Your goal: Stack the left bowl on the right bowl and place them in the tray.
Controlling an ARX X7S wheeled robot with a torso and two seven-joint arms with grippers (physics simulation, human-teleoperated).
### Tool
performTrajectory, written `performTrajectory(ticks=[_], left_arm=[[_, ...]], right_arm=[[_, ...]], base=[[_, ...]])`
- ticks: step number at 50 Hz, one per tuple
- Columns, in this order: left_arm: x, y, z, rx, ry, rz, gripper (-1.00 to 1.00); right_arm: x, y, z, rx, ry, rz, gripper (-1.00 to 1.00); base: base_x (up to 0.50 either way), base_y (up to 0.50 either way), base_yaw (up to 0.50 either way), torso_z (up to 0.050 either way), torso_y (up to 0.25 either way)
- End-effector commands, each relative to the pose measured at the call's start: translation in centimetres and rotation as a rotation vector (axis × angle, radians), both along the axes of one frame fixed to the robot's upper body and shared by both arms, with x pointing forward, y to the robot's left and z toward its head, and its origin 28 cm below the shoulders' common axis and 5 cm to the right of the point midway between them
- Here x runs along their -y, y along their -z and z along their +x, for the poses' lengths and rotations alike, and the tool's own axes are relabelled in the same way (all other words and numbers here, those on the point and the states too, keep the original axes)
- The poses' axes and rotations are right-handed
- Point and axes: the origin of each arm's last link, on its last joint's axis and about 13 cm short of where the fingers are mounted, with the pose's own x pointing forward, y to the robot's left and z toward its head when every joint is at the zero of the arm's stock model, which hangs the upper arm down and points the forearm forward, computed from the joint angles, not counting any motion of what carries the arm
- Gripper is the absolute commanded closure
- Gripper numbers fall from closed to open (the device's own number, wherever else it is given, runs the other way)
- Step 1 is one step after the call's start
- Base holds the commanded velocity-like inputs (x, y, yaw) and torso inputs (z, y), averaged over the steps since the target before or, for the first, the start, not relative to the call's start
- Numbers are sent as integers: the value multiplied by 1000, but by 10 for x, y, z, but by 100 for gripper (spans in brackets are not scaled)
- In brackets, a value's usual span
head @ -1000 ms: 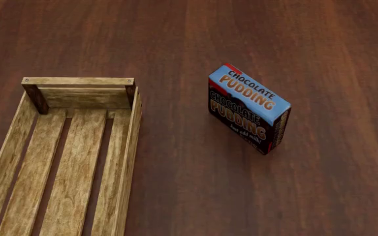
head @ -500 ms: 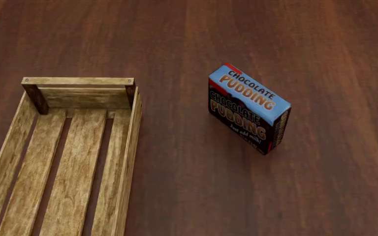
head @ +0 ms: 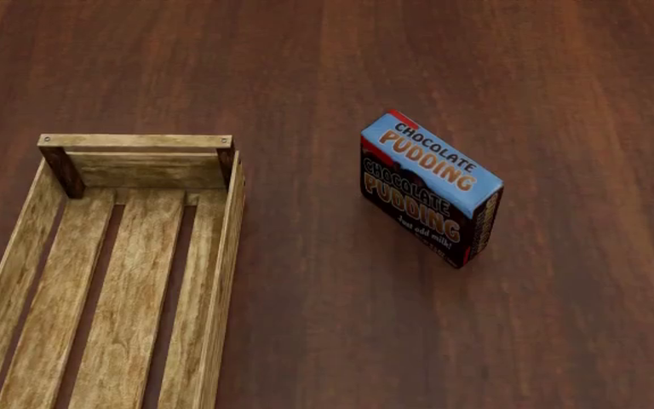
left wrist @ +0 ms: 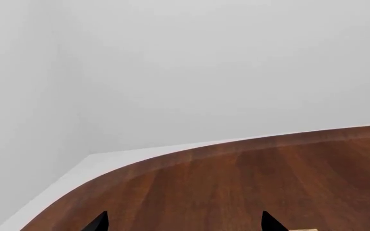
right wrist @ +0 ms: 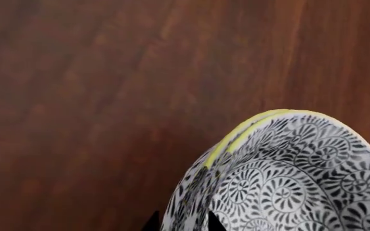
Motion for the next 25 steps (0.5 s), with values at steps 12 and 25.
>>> performTrajectory(ticks=[12, 25], left_arm=[[0, -3, -1, 8, 1, -2, -100], [-2, -5, -2, 14, 2, -8, -100]], right_arm=[[-19, -36, -8, 67, -121, -11, 100], [-49, -86, -17, 133, -297, -66, 100]], base=[[0, 0, 0, 0, 0], [1, 0, 0, 0, 0]])
